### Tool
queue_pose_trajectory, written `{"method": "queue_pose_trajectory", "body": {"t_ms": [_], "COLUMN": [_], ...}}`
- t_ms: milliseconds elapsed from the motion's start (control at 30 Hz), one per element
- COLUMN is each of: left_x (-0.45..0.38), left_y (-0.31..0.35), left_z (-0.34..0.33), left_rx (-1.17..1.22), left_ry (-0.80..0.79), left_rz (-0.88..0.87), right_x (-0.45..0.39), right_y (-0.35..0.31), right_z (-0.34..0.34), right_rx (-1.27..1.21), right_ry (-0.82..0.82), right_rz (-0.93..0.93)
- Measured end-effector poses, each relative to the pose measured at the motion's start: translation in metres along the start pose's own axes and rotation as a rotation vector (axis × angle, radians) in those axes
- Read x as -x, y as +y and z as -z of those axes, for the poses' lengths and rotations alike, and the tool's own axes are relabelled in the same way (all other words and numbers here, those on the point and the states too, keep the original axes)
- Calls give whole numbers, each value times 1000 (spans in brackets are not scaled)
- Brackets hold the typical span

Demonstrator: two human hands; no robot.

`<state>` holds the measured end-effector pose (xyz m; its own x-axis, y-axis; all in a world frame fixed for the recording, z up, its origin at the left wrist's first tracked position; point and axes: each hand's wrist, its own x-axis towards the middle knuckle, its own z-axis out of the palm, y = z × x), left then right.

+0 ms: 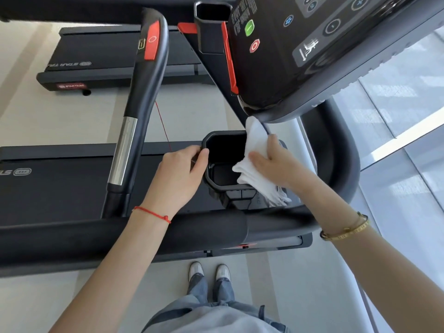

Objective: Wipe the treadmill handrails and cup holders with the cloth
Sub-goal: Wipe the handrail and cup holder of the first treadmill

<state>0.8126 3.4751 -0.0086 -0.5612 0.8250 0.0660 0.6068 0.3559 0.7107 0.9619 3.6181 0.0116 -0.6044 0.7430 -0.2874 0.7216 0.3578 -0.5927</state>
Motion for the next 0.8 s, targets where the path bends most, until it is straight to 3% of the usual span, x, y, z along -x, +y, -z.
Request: {"method": "queue_pose_trajectory", "body": {"t_ms": [400, 600, 733, 800], "left_x": [-1, -1, 0, 0], "left_y": [-1, -2, -1, 0], "left_z": [0, 1, 2, 2], "left_rx": [3, 15, 36, 26], "left_ry": [-18, -28, -23, -32], "left_rz": [-24, -10, -25, -33], "right_x": [44, 74, 80, 72], "right_y": [8, 7, 3, 2], "right_z": [2, -16, -20, -13], "right_rx": [-79, -103, 88, 236], "right_ry": [-54, 130, 182, 116], "right_rz": [-2, 112, 363, 507]}}
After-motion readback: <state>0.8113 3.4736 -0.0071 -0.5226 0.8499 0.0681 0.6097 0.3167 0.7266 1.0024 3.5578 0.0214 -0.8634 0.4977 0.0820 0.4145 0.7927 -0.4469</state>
